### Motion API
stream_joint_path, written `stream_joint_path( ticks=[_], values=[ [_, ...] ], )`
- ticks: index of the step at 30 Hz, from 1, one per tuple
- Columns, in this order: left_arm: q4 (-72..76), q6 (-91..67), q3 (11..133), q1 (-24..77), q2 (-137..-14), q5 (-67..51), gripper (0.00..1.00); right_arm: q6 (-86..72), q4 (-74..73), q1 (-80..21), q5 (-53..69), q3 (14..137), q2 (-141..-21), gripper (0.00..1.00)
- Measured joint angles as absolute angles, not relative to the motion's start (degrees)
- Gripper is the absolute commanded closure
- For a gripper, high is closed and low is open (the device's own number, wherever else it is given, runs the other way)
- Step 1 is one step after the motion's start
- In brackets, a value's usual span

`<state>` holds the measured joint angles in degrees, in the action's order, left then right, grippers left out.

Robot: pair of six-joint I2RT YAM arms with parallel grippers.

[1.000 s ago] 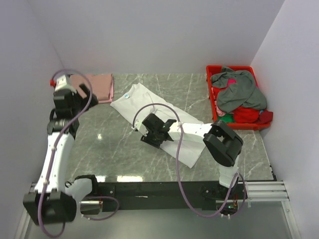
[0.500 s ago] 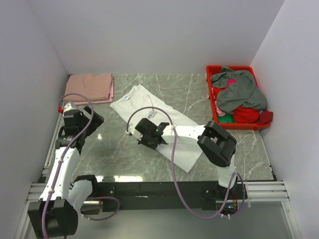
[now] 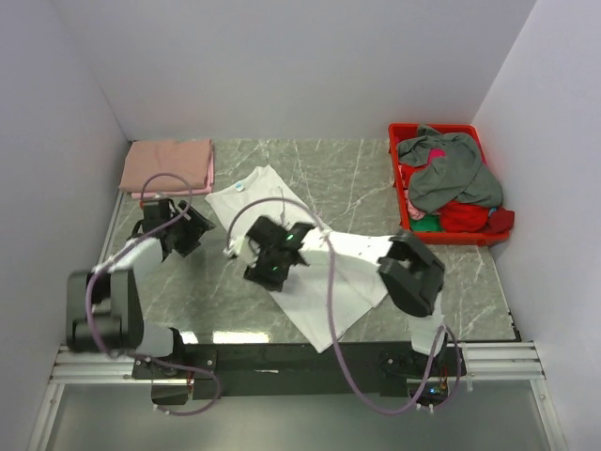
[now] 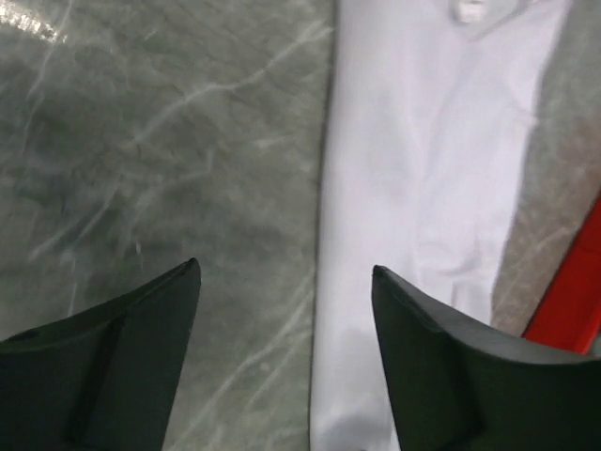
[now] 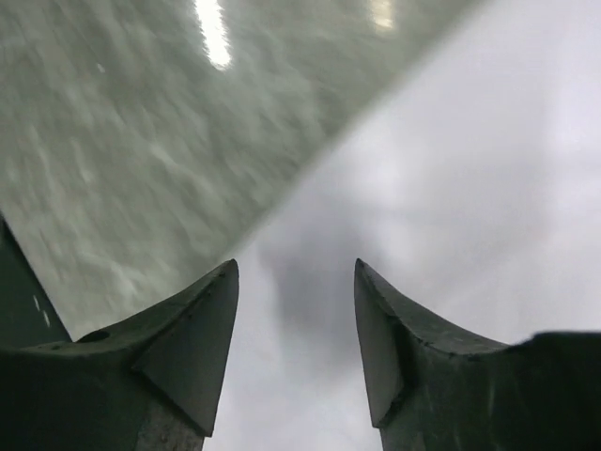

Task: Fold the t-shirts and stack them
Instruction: Fold the tshirt

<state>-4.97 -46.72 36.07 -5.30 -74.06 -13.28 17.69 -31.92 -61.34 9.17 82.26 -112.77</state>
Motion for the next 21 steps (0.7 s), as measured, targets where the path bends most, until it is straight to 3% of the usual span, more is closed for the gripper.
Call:
stream_joint_path(
  ticks=[4, 10, 12, 13, 17, 21],
  values=[
    [-3.09, -46.81, 42.85, -5.28, -90.06, -13.65, 0.37, 21.58, -34.41, -51.00, 16.91, 79.81, -104.53, 0.39],
    [0.01, -47.42, 54.13, -3.33, -101.65, -12.03, 0.41, 24.21, -34.59, -32.47, 23.38, 78.96, -93.82, 0.39],
    [-0.32, -47.31, 57.58, -1.80, -104.36, -10.76, 0.44, 24.71, -34.87, -30.61, 25.06, 78.96, -93.30, 0.38],
    [-0.56, -47.24, 59.11, -1.26, -105.60, -10.28, 0.53, 24.97, -35.14, -30.04, 25.98, 78.96, -93.32, 0.39],
    [-2.61, -46.78, 66.35, 0.82, -111.24, -7.68, 0.66, 25.21, -36.32, -28.34, 29.28, 78.96, -93.95, 0.38],
    [-6.79, -45.15, 73.12, 2.28, -115.15, -5.30, 0.69, 25.19, -36.64, -26.50, 31.14, 78.96, -94.45, 0.38]
  ],
)
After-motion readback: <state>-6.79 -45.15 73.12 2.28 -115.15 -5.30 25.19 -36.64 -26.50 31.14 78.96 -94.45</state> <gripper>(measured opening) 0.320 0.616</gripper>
